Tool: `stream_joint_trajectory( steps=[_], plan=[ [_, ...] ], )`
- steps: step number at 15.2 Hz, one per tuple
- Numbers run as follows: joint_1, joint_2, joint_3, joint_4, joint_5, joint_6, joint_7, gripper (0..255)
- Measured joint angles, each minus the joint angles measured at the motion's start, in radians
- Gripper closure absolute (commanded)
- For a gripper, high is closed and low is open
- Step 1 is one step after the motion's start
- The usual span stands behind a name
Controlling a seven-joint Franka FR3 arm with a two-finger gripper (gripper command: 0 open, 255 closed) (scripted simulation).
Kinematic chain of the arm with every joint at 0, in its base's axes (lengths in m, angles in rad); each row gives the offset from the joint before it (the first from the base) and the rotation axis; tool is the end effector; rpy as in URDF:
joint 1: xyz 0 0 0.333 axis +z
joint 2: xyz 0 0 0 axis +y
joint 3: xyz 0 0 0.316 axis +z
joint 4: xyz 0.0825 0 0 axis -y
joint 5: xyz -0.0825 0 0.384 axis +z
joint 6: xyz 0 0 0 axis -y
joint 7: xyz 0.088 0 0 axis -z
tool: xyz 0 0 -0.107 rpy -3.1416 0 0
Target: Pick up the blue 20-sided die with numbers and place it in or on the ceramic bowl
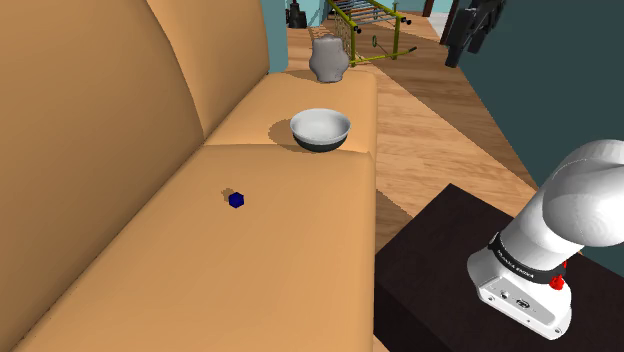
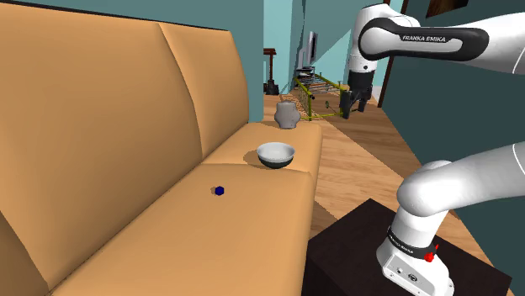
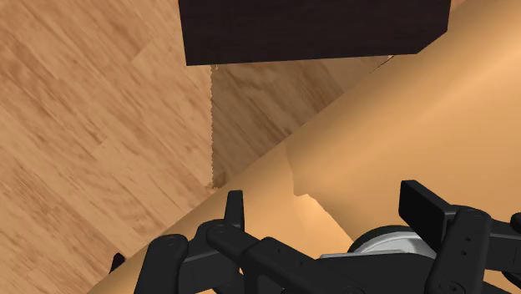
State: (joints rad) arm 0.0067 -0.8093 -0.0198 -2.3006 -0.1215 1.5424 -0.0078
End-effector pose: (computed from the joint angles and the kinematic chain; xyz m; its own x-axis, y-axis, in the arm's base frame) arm 0.2976 -0.0195 0.6217 0.9987 -0.0034 0.0503 -0.0087 -0.9942 0.1070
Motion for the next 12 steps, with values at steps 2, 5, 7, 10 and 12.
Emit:
stream_joint_trajectory(
  steps=[2,5,7,10,12],
  plan=[
    [0.003,0.005,0.006,-0.004,0.005,0.009,0.006,0],
    [0.024,0.047,0.045,-0.021,0.035,0.065,0.046,0],
    [0.039,0.087,0.074,-0.020,0.055,0.103,0.073,0],
    [0.059,0.135,0.112,-0.035,0.079,0.165,0.108,0],
    [0.075,0.177,0.147,-0.034,0.098,0.207,0.142,0]
  ],
)
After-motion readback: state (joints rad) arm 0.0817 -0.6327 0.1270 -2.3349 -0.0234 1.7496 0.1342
